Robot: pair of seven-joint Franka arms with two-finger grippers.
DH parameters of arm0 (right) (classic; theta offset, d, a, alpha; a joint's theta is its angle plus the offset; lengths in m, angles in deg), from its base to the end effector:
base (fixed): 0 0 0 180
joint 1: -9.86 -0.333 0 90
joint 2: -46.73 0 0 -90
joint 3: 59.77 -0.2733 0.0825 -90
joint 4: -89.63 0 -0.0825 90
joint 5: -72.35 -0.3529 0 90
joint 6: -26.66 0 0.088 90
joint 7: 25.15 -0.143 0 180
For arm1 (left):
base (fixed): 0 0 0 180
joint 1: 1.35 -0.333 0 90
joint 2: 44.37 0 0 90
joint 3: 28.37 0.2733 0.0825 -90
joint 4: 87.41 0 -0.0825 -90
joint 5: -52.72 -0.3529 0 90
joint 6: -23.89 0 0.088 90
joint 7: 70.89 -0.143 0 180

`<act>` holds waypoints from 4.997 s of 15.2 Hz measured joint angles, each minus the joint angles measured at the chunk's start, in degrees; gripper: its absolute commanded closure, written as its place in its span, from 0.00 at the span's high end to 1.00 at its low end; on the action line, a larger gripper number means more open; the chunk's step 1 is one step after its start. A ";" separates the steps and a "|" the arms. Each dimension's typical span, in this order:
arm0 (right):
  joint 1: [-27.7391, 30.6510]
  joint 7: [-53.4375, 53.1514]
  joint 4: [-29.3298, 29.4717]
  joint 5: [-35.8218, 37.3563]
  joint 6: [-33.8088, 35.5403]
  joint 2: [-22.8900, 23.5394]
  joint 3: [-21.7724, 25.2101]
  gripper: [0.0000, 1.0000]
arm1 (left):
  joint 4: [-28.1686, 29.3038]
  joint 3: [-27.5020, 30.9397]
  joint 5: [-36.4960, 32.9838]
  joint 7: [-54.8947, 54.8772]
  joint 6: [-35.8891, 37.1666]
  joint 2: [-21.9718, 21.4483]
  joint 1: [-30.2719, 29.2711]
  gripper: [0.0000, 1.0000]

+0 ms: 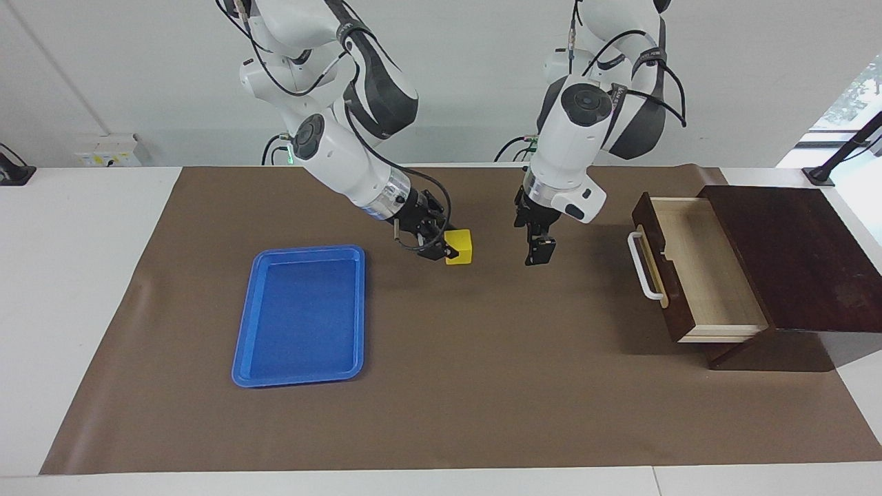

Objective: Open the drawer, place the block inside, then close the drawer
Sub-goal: 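Lift the block with the right gripper while the left gripper reaches toward it, then grasp the block with the left gripper and open the right gripper, then lower the block into the drawer with the left gripper while the right gripper withdraws, then release the block in the drawer and raise the left gripper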

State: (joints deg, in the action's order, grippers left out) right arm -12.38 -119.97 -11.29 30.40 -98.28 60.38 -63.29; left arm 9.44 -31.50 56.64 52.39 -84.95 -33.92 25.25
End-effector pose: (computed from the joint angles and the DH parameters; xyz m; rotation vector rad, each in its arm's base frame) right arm 0.5393 0.3076 0.3991 -1.8231 1.8521 0.6447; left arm 0.5042 -0.2948 0.4205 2.0952 2.2795 -0.1031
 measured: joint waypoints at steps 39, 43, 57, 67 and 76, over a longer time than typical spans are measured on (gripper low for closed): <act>-0.12 -1.39 0.45 -0.21 1.32 0.14 0.70 1.00 | -9.70 2.05 -0.50 -10.18 10.37 3.05 -0.55 0.00; 5.06 1.30 2.11 2.14 7.06 -0.32 1.16 1.00 | -9.57 2.40 -0.55 -23.00 14.63 -2.59 -13.85 0.00; 24.50 70.33 3.59 30.34 30.14 -7.83 1.69 1.00 | 14.44 2.22 -0.52 -44.68 0.17 -11.83 -35.37 0.00; 26.60 100.71 5.17 43.10 32.75 -15.48 1.68 1.00 | 22.09 2.00 -0.52 -44.63 -10.67 -11.56 -35.57 0.00; 27.56 100.35 7.20 44.01 38.45 -14.89 1.55 1.00 | 22.53 1.59 -0.52 -44.72 -11.06 -11.25 -35.34 1.00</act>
State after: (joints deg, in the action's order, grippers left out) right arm 15.19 -19.62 -4.09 74.41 -59.83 45.49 -61.74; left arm 31.97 -29.91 56.12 7.67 -96.01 -45.16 -10.09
